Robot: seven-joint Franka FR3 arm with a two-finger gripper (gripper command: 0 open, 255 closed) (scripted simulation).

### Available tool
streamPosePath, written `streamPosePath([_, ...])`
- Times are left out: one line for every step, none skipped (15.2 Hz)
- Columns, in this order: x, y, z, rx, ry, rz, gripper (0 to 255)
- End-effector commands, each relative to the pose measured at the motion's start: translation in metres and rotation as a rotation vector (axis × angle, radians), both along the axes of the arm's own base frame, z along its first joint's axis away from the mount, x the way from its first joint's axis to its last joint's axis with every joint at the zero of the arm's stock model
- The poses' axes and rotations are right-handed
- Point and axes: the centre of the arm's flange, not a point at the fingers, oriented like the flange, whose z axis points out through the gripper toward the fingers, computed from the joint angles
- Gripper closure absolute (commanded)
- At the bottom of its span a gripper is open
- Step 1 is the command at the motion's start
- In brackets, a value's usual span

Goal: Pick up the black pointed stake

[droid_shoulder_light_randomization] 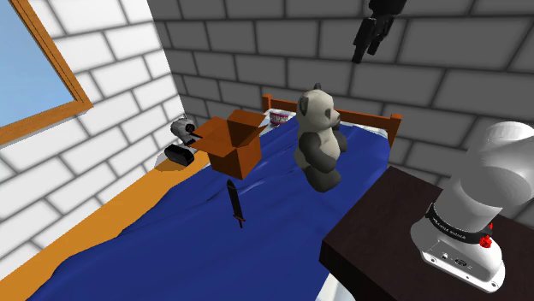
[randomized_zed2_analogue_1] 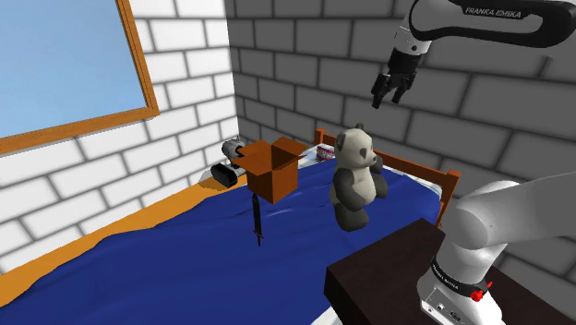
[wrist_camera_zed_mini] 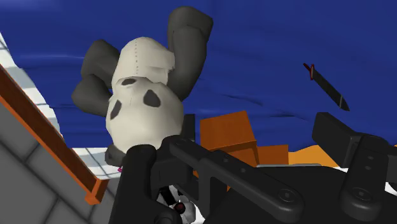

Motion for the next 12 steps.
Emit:
streamPosePath([0.000, 0.000, 0.000, 0.000, 0.000, 0.000, 0])
streamPosePath([0.007, 0.005, -0.010, 0.012, 0.017, -0.023, 0])
streamPosePath([0.014, 0.011, -0.020, 0.025, 0.035, -0.046, 0])
streamPosePath([0.021, 0.016, -0.030, 0.037, 0.052, -0.069, 0])
streamPosePath([0.028, 0.021, -0.041, 0.050, 0.070, -0.092, 0])
streamPosePath([0.035, 0.026, -0.051, 0.062, 0.087, -0.115, 0])
streamPosePath([0.042, 0.031, -0.061, 0.075, 0.104, -0.138, 0])
streamPosePath([0.048, 0.036, -0.072, 0.087, 0.122, -0.161, 0])
streamPosePath([0.055, 0.041, -0.082, 0.100, 0.139, -0.185, 0])
streamPosePath([0.062, 0.047, -0.093, 0.112, 0.157, -0.208, 0])
streamPosePath([0.068, 0.052, -0.103, 0.124, 0.174, -0.231, 0])
streamPosePath([0.075, 0.057, -0.114, 0.137, 0.191, -0.254, 0])
